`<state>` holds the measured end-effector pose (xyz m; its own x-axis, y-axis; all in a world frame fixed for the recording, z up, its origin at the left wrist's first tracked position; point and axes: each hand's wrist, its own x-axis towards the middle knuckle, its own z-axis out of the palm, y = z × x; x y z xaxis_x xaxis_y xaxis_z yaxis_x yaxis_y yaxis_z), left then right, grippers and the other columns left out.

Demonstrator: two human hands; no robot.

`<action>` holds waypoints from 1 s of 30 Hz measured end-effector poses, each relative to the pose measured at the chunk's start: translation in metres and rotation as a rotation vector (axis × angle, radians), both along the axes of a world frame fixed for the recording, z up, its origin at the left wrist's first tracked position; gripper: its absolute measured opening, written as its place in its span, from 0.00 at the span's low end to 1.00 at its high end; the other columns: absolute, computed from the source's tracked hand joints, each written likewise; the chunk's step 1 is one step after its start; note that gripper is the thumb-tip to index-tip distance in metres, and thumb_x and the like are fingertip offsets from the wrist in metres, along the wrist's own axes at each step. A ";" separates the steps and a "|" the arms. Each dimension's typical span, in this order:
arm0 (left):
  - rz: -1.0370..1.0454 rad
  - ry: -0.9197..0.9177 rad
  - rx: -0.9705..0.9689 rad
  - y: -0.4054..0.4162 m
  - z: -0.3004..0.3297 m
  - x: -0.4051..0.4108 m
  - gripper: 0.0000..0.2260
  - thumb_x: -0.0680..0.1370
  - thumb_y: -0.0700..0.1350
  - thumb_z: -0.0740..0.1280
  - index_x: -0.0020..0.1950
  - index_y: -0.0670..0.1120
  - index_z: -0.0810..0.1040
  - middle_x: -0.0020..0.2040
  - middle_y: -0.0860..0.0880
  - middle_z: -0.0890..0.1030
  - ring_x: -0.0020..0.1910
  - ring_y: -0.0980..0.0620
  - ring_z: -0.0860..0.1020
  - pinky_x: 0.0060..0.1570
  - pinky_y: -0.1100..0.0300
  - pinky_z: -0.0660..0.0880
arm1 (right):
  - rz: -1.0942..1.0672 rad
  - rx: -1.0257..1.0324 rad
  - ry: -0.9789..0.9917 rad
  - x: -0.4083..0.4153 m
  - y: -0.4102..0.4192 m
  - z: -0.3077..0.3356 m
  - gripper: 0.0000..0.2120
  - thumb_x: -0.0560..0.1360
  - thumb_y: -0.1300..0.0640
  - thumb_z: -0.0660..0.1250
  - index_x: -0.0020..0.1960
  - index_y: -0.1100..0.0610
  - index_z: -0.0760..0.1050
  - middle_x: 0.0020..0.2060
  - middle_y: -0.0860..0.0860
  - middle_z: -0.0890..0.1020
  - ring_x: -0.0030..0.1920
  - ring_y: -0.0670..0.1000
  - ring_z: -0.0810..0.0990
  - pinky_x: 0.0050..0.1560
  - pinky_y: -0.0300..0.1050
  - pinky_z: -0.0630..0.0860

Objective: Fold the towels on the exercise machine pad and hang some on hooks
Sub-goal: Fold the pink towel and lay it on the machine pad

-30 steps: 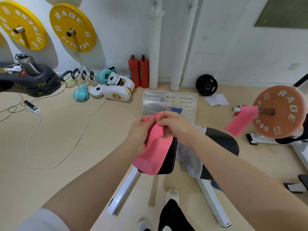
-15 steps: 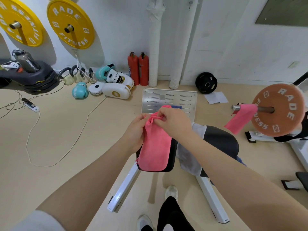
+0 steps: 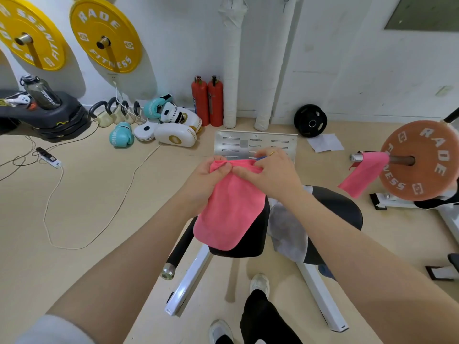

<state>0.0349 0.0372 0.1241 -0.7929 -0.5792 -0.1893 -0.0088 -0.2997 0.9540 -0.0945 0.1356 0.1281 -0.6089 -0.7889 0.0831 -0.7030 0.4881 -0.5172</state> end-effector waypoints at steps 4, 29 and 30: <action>0.037 0.012 0.017 -0.016 0.003 -0.007 0.08 0.79 0.38 0.60 0.42 0.47 0.75 0.30 0.56 0.82 0.31 0.62 0.79 0.32 0.69 0.75 | 0.025 -0.027 -0.155 -0.030 0.004 0.008 0.22 0.71 0.42 0.67 0.36 0.62 0.80 0.51 0.49 0.78 0.55 0.50 0.75 0.58 0.50 0.72; -0.091 -0.210 -0.098 -0.095 -0.035 -0.079 0.08 0.70 0.37 0.66 0.35 0.47 0.70 0.31 0.53 0.70 0.31 0.56 0.68 0.34 0.61 0.62 | 0.087 -0.026 -1.000 -0.124 -0.061 -0.023 0.05 0.58 0.62 0.60 0.33 0.55 0.67 0.31 0.50 0.66 0.33 0.48 0.64 0.34 0.41 0.60; -0.138 -0.263 -0.119 -0.090 -0.044 -0.069 0.07 0.68 0.38 0.66 0.35 0.46 0.70 0.31 0.52 0.70 0.31 0.56 0.68 0.34 0.61 0.63 | 0.116 0.061 -1.003 -0.115 -0.054 -0.031 0.06 0.58 0.62 0.60 0.33 0.55 0.66 0.31 0.50 0.65 0.33 0.47 0.63 0.34 0.41 0.59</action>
<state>-0.0344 -0.0526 0.0803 -0.7984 -0.4999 -0.3357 -0.2925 -0.1654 0.9419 -0.2098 0.0818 0.0967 -0.2949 -0.8333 -0.4676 -0.0017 0.4899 -0.8718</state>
